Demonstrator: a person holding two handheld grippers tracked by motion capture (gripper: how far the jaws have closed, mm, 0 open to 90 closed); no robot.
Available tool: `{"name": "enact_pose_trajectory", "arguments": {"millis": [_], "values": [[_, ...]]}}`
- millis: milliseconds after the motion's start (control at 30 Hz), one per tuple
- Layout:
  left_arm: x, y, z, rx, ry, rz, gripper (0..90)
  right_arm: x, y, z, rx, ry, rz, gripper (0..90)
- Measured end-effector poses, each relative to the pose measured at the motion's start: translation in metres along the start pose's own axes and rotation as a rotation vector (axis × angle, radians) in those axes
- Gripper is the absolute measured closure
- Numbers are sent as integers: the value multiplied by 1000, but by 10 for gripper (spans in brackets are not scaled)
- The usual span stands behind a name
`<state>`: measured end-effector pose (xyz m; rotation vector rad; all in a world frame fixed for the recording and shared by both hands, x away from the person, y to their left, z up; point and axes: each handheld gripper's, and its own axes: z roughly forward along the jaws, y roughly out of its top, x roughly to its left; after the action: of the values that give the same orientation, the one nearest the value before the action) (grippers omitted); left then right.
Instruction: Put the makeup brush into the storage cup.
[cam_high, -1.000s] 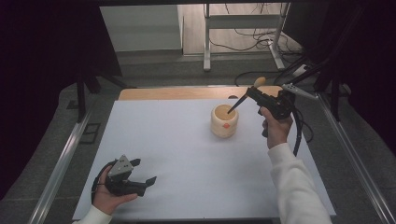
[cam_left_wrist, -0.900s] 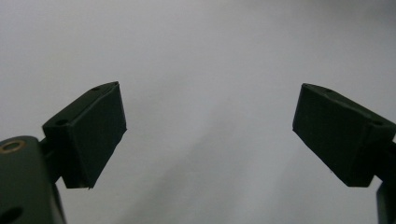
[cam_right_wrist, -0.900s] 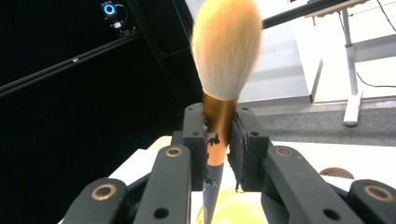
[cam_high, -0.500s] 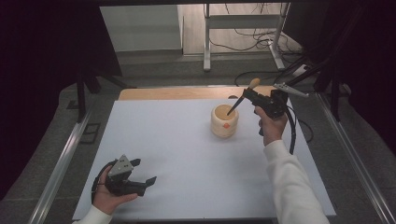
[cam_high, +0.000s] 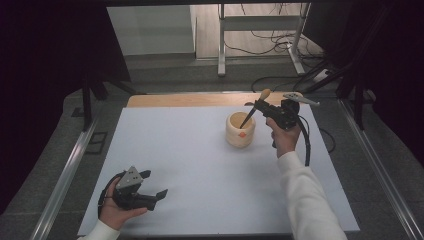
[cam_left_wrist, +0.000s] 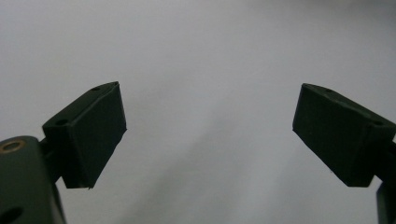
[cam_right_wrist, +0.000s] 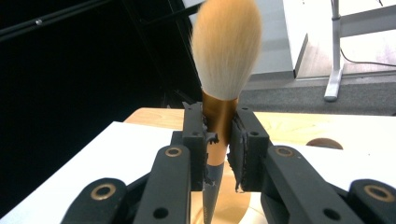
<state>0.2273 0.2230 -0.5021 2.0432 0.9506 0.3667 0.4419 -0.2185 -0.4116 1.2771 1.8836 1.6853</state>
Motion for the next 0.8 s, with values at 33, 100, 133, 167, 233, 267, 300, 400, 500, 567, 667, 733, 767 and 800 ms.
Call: {"name": "enact_pose_trajectory", "arguments": {"millis": [33, 100, 133, 167, 233, 267, 300, 400, 500, 567, 667, 733, 767, 800], "values": [[0, 0, 0, 0, 0, 1, 104, 0, -2, 1, 5, 0, 1, 773], [0, 0, 0, 0, 0, 1, 104, -1, -5, 4, 16, -5, 0, 773], [0, 0, 0, 0, 0, 0, 104, -1, -7, 5, 25, -8, -4, 773], [0, 0, 0, 0, 0, 1, 104, -1, -9, 7, 34, -10, -8, 773], [0, 0, 0, 1, 0, 0, 104, -1, -11, 10, 42, -12, -14, 773], [0, 0, 0, 1, 1, 0, 104, 0, -12, 11, 47, -12, -15, 773], [0, 0, 0, 1, 1, 0, 104, 0, -13, 12, 48, -12, -14, 773], [0, 0, 0, 1, 1, -1, 104, 0, -14, 13, 50, -10, -16, 773], [1, 0, 0, 1, 0, -1, 104, 0, -15, 14, 50, -9, -16, 773], [1, 0, 0, 0, 0, -1, 104, 0, -15, 14, 51, -10, -17, 772], [1, 0, 0, 2, 0, 0, 104, 0, -15, 14, 56, -9, -22, 772], [1, 0, 0, 2, 0, 0, 104, 0, -15, 14, 54, -10, -22, 772], [1, 0, 0, 2, 0, 0, 104, 0, -14, 13, 53, -10, -20, 772], [1, 0, 0, 2, 0, 1, 104, 0, -14, 13, 53, -8, -20, 772]]}}
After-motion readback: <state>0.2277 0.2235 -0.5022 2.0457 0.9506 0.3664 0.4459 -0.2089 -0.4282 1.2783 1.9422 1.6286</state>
